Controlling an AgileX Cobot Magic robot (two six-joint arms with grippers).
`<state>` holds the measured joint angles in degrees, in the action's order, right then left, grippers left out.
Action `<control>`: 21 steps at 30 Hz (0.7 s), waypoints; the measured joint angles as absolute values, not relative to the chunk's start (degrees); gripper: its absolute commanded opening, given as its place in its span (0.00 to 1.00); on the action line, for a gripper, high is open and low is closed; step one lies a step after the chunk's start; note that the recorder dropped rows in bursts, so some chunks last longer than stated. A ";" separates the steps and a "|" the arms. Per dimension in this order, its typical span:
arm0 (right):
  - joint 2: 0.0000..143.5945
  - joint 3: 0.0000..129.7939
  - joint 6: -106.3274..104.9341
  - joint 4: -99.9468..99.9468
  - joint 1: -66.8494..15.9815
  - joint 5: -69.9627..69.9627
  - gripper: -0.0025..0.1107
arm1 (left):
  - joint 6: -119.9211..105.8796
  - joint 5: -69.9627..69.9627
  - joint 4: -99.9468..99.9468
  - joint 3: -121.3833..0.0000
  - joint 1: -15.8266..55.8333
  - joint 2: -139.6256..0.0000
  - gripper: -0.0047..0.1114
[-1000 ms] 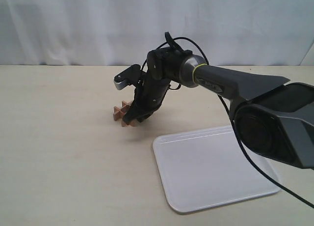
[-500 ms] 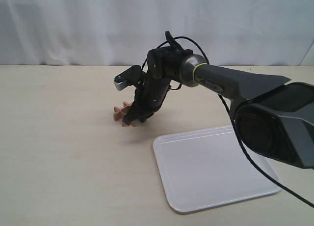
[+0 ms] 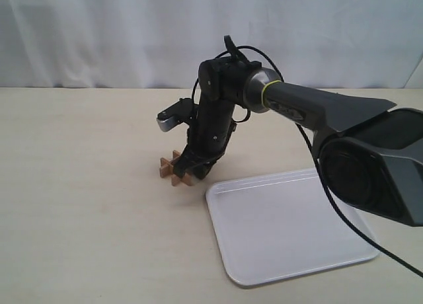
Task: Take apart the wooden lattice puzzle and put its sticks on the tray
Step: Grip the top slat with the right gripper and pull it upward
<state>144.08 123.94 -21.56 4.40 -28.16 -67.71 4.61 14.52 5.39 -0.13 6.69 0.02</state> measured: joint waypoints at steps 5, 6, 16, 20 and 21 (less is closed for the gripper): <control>143.97 123.94 -21.56 4.55 -28.16 -68.96 0.06 | 4.61 14.52 5.39 -0.13 6.69 0.02 0.04; 143.97 123.94 -21.56 4.59 -28.16 -68.96 0.06 | 4.61 14.52 5.39 -0.13 6.69 0.02 0.04; 143.97 123.94 -21.56 4.82 -28.16 -68.85 0.06 | 4.61 14.52 5.39 -0.13 6.69 0.02 0.04; 143.85 123.94 -21.56 4.82 -28.16 -68.85 0.06 | 4.61 14.52 5.39 -0.13 6.69 0.02 0.04; 143.72 123.94 -21.56 4.82 -28.16 -68.85 0.06 | 4.61 14.52 5.39 -0.13 6.69 0.02 0.04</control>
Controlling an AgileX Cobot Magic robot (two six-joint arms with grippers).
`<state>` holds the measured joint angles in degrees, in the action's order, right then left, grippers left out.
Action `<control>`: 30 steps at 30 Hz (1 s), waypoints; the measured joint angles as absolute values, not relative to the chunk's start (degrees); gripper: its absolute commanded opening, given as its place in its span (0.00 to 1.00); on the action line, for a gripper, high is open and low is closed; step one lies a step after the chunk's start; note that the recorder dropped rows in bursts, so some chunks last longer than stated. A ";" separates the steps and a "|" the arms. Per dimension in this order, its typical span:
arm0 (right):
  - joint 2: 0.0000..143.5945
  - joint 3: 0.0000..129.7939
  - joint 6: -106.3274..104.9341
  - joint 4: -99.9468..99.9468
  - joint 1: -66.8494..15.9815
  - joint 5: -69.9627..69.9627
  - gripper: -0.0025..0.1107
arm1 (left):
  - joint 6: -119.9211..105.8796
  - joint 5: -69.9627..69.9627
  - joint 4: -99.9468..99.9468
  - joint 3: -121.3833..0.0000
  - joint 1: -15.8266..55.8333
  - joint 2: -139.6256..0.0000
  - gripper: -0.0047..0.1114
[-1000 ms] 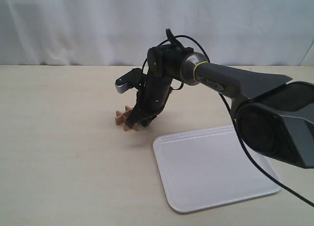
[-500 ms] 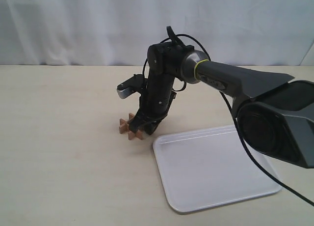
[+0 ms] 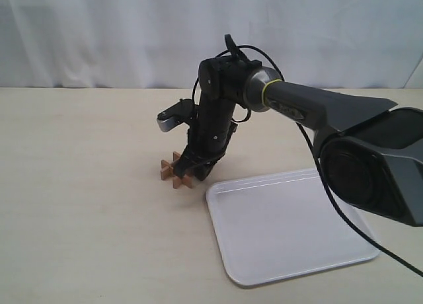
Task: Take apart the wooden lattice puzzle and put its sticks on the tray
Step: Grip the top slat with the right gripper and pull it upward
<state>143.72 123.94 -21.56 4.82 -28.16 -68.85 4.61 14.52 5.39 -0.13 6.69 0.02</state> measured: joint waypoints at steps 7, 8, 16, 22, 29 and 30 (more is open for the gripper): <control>141.82 123.94 -21.56 4.86 -28.16 -68.85 0.06 | 4.61 14.52 5.39 -0.13 6.69 0.02 0.04; 141.69 123.94 -21.56 4.86 -28.16 -68.97 0.06 | 4.61 14.52 5.39 -0.13 6.69 0.02 0.04; 139.16 123.94 -21.56 4.95 -28.16 -69.46 0.06 | 4.61 14.52 5.39 -0.13 6.69 0.02 0.04; 137.86 123.94 -20.28 5.09 -28.16 -69.61 0.06 | 4.61 14.52 5.39 -0.13 6.69 0.02 0.04; 135.65 122.34 -17.34 5.09 -28.16 -69.61 0.06 | 4.61 14.52 5.39 -0.13 6.69 0.02 0.04; 135.02 121.54 -17.14 5.09 -28.16 -69.61 0.06 | 4.61 14.52 5.39 -0.13 6.69 0.02 0.04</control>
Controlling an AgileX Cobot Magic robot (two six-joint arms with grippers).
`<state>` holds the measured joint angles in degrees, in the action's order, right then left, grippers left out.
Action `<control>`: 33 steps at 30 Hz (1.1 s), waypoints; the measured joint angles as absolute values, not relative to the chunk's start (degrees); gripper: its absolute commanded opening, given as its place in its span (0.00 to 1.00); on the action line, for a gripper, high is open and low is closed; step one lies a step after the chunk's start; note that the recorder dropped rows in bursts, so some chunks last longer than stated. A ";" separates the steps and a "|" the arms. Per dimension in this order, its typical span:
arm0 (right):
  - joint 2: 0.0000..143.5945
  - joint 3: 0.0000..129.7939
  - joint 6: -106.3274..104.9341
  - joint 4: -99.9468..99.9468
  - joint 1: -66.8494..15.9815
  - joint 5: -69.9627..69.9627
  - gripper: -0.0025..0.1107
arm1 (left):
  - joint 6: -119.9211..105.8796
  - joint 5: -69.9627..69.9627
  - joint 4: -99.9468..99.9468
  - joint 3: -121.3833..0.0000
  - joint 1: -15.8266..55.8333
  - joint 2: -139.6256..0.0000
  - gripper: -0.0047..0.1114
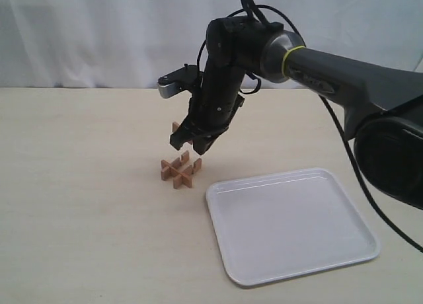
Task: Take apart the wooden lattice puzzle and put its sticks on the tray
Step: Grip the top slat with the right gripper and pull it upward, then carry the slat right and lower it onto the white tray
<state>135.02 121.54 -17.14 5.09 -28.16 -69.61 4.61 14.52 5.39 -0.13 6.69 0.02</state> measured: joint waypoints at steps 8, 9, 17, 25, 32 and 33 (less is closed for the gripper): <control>126.48 108.91 -16.07 5.09 -28.16 -69.61 0.06 | 4.61 14.52 5.39 -0.13 6.69 0.02 0.04; 125.40 106.74 -15.97 5.09 -28.16 -69.61 0.06 | 4.61 14.52 5.39 -0.13 6.69 0.02 0.04; 115.05 92.81 -15.50 5.09 -28.16 -64.35 0.06 | 4.61 14.52 5.39 -0.13 6.69 0.02 0.04; 107.37 84.46 -15.00 4.22 -28.16 -63.50 0.06 | 4.61 14.52 5.39 -0.13 6.69 0.02 0.04; 101.69 77.37 -14.04 2.11 -26.35 -62.91 0.06 | 4.61 14.52 5.39 -0.13 6.69 0.02 0.04; 101.00 76.20 -13.94 2.11 -25.84 -62.92 0.06 | 4.61 14.52 5.39 -0.13 6.69 0.02 0.04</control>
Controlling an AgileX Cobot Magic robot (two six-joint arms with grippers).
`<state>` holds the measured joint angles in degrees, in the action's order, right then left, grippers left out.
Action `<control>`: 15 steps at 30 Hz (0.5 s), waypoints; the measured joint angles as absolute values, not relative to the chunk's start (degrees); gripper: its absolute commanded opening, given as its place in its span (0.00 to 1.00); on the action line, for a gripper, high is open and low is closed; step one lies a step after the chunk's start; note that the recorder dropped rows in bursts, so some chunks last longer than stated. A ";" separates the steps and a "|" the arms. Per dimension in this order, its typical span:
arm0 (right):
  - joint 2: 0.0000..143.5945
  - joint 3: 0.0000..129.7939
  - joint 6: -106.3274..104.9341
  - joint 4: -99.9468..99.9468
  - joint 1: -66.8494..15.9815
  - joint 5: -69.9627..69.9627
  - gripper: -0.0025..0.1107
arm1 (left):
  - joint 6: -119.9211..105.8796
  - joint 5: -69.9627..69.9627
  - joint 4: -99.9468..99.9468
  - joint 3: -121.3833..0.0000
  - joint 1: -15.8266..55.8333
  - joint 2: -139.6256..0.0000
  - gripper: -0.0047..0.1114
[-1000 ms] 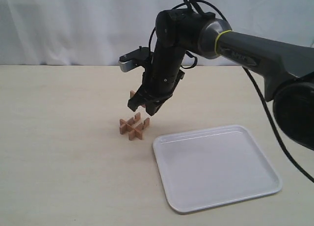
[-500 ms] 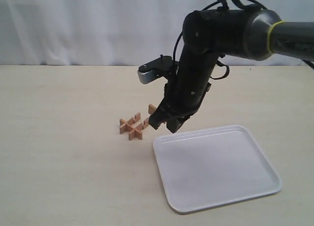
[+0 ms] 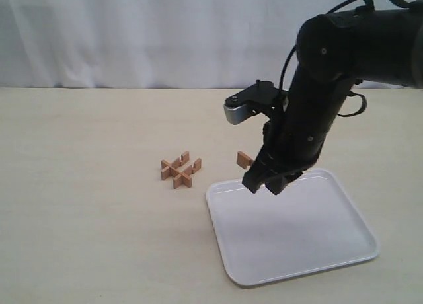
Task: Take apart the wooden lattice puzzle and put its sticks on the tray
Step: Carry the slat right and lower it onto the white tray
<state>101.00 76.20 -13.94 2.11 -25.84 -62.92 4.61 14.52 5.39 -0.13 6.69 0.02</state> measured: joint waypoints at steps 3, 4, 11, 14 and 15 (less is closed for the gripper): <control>98.44 72.84 -13.94 1.86 -23.70 -62.64 0.06 | 4.61 14.52 5.39 -0.13 6.69 0.02 0.04; 97.52 71.53 -13.94 1.86 -22.89 -62.07 0.06 | 4.61 14.52 5.39 -0.13 6.69 0.02 0.04; 92.28 62.32 -13.94 1.70 -17.69 -55.71 0.06 | 4.61 14.52 5.39 -0.13 6.69 0.02 0.04; 91.71 58.86 -13.94 1.70 -15.40 -51.78 0.06 | 4.61 14.52 5.39 -0.13 6.69 0.02 0.04; 91.71 57.95 -13.94 1.70 -14.73 -50.61 0.06 | 4.61 14.52 5.39 -0.13 6.69 0.02 0.04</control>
